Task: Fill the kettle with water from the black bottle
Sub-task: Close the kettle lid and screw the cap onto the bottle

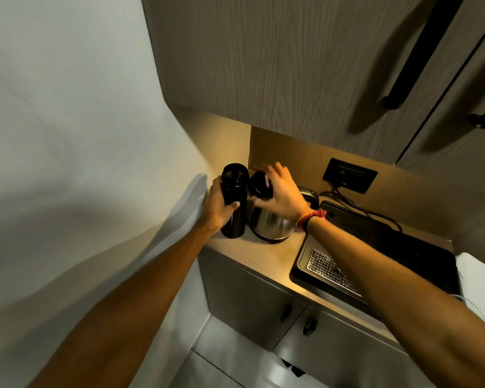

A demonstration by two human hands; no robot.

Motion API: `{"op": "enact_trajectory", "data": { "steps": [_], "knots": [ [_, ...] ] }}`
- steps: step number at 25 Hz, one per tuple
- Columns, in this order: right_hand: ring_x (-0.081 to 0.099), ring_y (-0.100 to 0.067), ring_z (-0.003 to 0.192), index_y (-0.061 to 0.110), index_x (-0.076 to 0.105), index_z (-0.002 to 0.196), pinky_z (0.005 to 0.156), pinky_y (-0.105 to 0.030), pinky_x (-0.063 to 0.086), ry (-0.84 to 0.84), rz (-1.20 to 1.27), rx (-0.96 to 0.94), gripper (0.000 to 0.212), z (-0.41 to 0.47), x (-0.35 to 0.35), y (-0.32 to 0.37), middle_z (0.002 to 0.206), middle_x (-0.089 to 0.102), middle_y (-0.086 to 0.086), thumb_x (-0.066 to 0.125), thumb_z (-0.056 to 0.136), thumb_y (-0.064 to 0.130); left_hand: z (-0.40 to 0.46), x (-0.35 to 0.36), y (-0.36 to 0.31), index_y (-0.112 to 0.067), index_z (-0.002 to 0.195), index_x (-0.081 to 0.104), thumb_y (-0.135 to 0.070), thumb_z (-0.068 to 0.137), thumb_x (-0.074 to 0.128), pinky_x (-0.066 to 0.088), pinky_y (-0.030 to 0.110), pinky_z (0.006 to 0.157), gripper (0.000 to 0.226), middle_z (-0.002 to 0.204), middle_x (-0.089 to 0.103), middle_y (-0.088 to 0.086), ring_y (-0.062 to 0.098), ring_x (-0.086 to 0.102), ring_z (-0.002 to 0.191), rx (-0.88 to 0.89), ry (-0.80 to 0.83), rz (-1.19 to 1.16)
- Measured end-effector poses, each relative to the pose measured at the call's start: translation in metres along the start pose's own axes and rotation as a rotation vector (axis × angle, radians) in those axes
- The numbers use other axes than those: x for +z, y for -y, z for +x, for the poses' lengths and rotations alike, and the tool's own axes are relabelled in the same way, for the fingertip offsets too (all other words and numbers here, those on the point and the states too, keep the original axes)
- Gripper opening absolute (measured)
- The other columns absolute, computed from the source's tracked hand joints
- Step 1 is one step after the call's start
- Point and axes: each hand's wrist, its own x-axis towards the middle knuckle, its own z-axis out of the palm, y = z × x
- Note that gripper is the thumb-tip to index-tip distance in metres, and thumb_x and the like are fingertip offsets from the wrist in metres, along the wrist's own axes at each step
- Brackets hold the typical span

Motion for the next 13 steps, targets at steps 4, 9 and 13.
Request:
{"op": "enact_trajectory", "data": {
  "steps": [4,9,13],
  "knots": [
    [0.040,-0.022,0.118,0.025,0.042,0.130,0.099,-0.032,0.040,-0.058,0.062,-0.075,0.068,0.046,-0.029,0.025,0.128,0.047,-0.005,0.069,0.072,0.051,-0.003,-0.009,0.001,-0.022,0.143,0.040,-0.015,0.083,0.080,0.052,0.051,0.103,0.072,0.135,0.061,0.003,0.026,0.058,0.127,0.020,0.047,-0.021],
    [0.038,-0.026,0.123,0.023,0.039,0.133,0.101,-0.040,0.043,0.111,-0.007,-0.090,0.066,0.059,-0.012,0.047,0.134,0.043,-0.006,0.068,0.078,0.044,-0.003,-0.012,-0.003,-0.020,0.141,0.041,-0.017,0.083,0.080,0.056,0.053,0.097,0.071,0.131,0.062,0.007,0.029,0.061,0.123,0.011,0.058,-0.003],
    [0.037,-0.027,0.125,0.021,0.038,0.135,0.099,-0.042,0.047,0.128,-0.057,-0.097,0.067,0.064,-0.013,0.053,0.135,0.041,-0.008,0.066,0.080,0.047,0.000,-0.014,0.000,-0.021,0.141,0.040,-0.020,0.083,0.080,0.055,0.055,0.098,0.070,0.134,0.061,0.007,0.030,0.060,0.125,0.005,0.058,0.006]
  ]
}}
